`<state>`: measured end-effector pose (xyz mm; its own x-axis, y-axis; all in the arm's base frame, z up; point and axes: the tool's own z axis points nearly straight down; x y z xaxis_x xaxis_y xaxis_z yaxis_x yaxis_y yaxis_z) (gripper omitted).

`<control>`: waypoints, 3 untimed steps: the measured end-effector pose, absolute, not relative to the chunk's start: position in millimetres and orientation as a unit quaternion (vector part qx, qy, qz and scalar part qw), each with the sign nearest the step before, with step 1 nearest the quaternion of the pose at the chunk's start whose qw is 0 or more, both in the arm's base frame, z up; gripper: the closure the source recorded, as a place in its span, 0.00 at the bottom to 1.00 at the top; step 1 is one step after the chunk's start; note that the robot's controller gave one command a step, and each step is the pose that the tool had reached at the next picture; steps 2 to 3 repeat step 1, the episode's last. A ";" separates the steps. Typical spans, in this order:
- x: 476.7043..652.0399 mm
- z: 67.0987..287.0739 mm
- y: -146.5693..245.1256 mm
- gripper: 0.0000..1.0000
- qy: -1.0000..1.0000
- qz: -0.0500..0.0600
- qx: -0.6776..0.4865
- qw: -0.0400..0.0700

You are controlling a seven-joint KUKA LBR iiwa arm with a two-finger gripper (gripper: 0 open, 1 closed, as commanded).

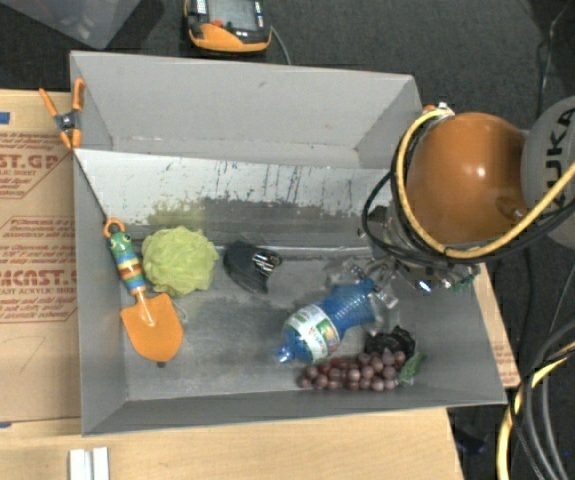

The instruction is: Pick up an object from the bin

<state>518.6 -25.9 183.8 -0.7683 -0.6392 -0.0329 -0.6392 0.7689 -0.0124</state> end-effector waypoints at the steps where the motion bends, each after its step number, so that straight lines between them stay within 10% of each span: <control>1: 517.0 212.7 -12.5 1.00 0.941 0.004 -0.338 0.011; 3: 517.0 212.7 -12.5 1.00 0.941 0.004 -0.338 0.011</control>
Offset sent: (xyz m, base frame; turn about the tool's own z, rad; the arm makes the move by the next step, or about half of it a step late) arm -0.0042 -0.0056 0.0202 0.0237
